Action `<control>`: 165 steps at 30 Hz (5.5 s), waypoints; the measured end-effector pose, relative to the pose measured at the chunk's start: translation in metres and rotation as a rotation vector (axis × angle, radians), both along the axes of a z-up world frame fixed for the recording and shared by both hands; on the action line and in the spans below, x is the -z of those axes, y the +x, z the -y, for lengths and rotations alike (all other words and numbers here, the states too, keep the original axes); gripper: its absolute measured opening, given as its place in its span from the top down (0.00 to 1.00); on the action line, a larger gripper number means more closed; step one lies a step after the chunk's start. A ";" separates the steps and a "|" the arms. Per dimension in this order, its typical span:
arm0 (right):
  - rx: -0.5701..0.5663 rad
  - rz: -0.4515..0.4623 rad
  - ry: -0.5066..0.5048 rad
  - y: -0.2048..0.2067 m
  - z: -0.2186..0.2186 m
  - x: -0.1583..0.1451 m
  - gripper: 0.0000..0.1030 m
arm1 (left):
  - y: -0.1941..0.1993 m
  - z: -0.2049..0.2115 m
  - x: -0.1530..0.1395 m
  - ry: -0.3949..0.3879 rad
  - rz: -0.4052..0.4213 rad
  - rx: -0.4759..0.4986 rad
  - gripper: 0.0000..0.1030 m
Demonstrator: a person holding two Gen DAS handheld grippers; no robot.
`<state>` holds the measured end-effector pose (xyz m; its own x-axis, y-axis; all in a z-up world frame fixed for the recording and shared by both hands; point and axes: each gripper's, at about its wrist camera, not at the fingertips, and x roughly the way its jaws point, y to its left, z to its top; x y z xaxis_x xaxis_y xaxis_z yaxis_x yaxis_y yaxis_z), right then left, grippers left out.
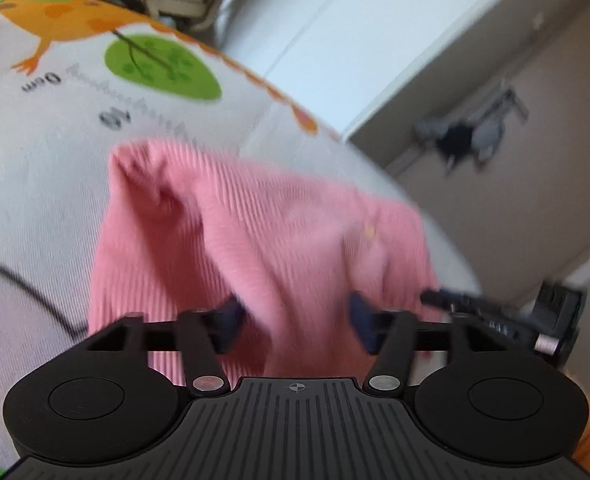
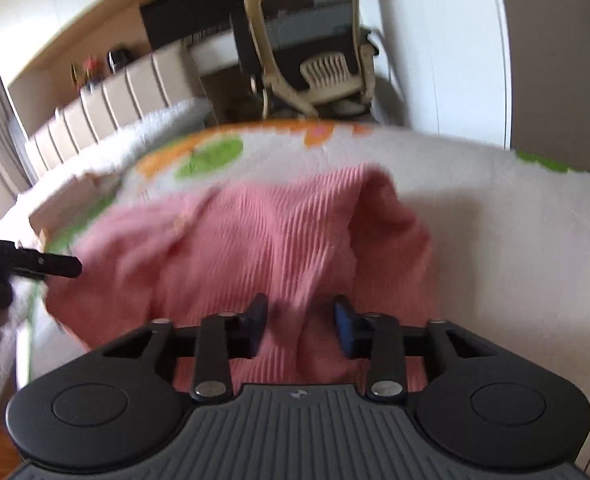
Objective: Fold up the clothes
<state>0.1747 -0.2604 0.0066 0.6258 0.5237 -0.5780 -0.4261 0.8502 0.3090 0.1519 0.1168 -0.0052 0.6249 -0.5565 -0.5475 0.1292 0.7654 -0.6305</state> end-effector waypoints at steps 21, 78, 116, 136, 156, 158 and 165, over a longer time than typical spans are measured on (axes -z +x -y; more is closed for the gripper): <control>0.073 0.225 -0.265 0.074 -0.074 -0.006 0.48 | 0.054 -0.013 -0.011 0.069 0.168 -0.143 0.09; -0.114 0.215 -0.332 0.004 -0.110 0.034 0.41 | 0.015 0.018 0.030 0.238 0.204 -0.063 0.03; 0.100 0.094 -0.034 0.095 -0.060 0.014 0.32 | 0.062 0.020 0.038 -0.002 0.237 -0.054 0.00; 0.267 0.244 -0.132 0.105 -0.048 0.009 0.33 | 0.062 0.019 0.038 -0.010 0.235 -0.055 0.00; -0.114 0.319 -0.339 0.007 -0.115 0.008 0.30 | 0.006 -0.016 -0.010 0.332 0.255 -0.202 0.00; -0.149 0.331 -0.320 0.003 -0.123 0.008 0.30 | 0.009 -0.025 -0.002 0.320 0.205 -0.235 0.00; -0.219 0.306 -0.474 0.004 -0.155 0.026 0.33 | 0.016 -0.039 0.022 0.312 0.086 -0.294 0.07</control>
<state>0.1792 -0.1050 -0.0197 0.7067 0.3890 -0.5909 -0.6170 0.7476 -0.2458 0.1675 0.1562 -0.0272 0.7829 -0.1643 -0.6001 -0.0804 0.9297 -0.3594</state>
